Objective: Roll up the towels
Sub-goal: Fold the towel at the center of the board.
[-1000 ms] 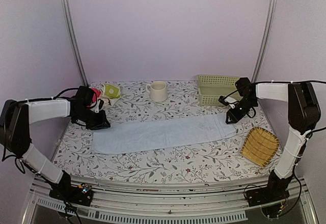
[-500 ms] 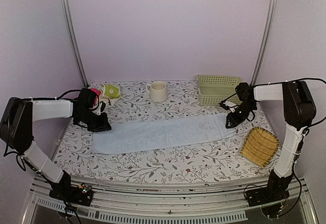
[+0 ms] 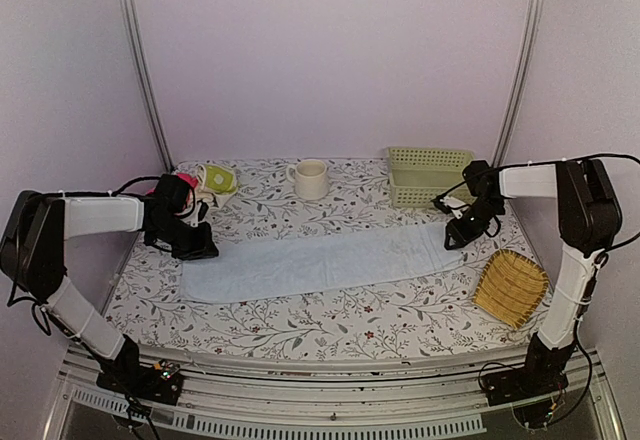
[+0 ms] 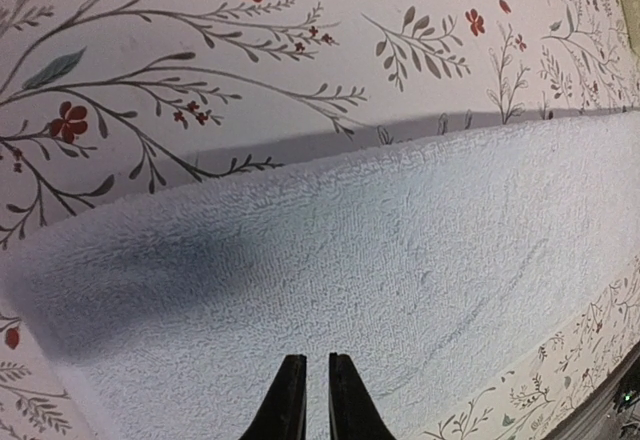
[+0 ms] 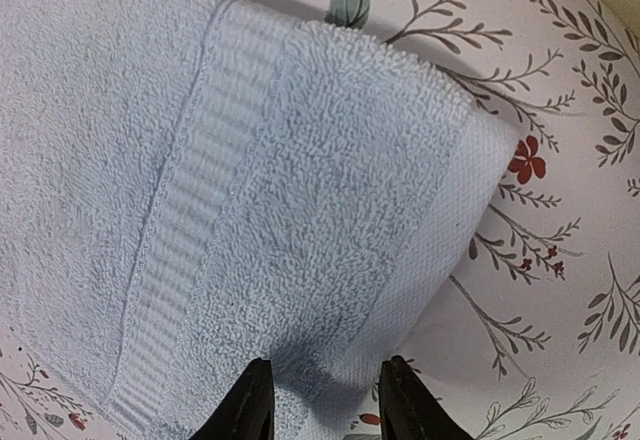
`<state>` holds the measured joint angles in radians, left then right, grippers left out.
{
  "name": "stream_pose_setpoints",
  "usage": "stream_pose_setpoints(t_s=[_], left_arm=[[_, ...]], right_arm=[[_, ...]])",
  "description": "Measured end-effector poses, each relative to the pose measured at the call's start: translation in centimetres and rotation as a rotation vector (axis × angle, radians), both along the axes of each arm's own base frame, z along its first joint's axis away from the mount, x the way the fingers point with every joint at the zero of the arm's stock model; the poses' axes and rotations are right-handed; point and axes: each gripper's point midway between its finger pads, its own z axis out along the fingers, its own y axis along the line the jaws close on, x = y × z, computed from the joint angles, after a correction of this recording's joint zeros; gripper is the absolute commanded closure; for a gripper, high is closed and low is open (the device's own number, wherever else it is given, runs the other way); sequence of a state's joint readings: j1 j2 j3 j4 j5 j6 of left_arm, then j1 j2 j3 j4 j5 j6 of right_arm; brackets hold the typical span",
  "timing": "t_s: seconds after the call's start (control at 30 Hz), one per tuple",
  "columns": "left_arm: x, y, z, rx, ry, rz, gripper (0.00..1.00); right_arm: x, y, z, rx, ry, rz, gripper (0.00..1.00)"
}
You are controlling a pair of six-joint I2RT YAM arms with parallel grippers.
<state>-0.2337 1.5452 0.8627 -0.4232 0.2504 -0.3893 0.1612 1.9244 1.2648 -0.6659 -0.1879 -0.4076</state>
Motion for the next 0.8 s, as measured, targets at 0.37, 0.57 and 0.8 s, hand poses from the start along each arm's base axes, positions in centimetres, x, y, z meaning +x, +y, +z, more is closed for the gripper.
stream_pose_setpoints(t_s=[0.37, 0.57, 0.8], left_arm=[[0.0, 0.0, 0.0, 0.0, 0.0, -0.002, 0.89], [-0.1, 0.0, 0.0, 0.001, 0.001, -0.002, 0.89], [-0.1, 0.0, -0.2, 0.002, 0.006, -0.002, 0.89]], right_arm=[[0.8, -0.7, -0.9, -0.032, -0.003, -0.024, 0.59], [1.3, -0.9, -1.1, -0.062, -0.028, -0.023, 0.68], [1.2, -0.8, -1.2, -0.063, -0.03, -0.018, 0.88]])
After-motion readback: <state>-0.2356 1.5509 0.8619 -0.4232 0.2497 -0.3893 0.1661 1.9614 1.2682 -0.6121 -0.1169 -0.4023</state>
